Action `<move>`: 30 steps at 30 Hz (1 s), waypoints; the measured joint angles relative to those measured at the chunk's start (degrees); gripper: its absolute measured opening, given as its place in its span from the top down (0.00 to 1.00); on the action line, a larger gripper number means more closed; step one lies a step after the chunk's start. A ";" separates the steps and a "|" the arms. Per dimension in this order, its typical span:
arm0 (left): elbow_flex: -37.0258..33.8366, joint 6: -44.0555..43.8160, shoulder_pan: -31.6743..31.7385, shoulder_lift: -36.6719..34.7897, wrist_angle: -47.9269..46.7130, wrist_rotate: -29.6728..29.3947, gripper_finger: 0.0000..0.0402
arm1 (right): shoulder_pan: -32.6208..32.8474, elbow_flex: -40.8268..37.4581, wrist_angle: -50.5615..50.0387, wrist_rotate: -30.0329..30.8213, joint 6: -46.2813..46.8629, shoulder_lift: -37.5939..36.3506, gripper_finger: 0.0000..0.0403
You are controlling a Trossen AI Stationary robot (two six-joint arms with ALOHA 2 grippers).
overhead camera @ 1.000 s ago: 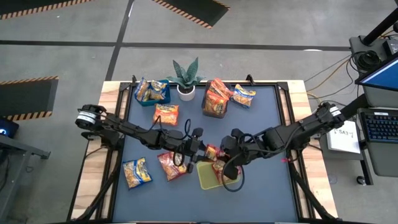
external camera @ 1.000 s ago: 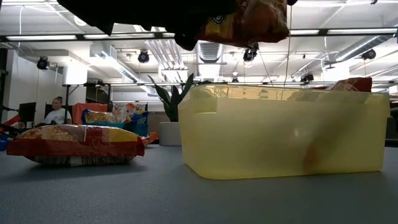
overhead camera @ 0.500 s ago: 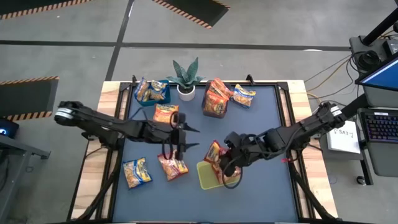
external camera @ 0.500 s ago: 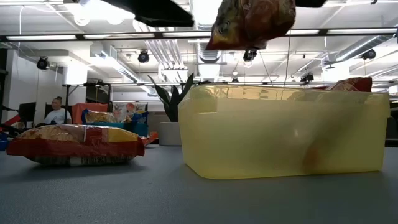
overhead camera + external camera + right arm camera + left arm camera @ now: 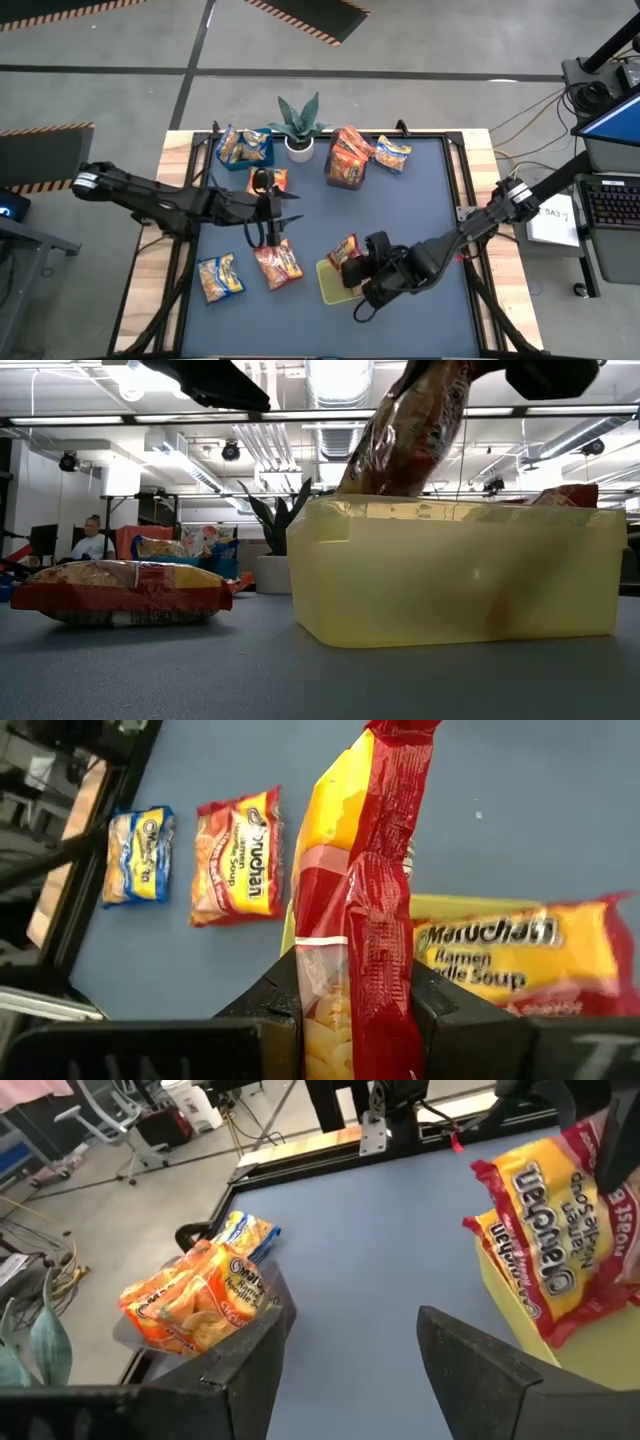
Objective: Sort Maruchan noodles
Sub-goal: Put the red bag into the yellow bin
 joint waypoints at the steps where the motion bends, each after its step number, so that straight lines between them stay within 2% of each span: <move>1: 0.01 0.00 0.00 -0.20 -0.28 0.00 0.48 | 0.24 0.00 -0.02 -0.09 0.70 0.37 0.82; 13: -0.03 0.50 -0.09 -0.12 -0.40 0.02 0.48 | 1.65 0.02 -1.87 -2.87 0.04 5.72 0.82; 20: -0.03 0.24 -0.09 0.24 -0.05 0.02 0.48 | 1.65 0.02 -2.88 -2.60 -2.50 5.78 0.81; 24: -0.03 0.24 -0.11 0.86 -0.07 0.04 0.48 | 1.64 0.02 -2.82 -2.87 -2.97 5.66 0.76; 30: -0.03 0.12 -0.11 1.39 -0.05 0.04 0.48 | 1.54 0.02 -2.82 -4.21 -2.98 5.72 0.63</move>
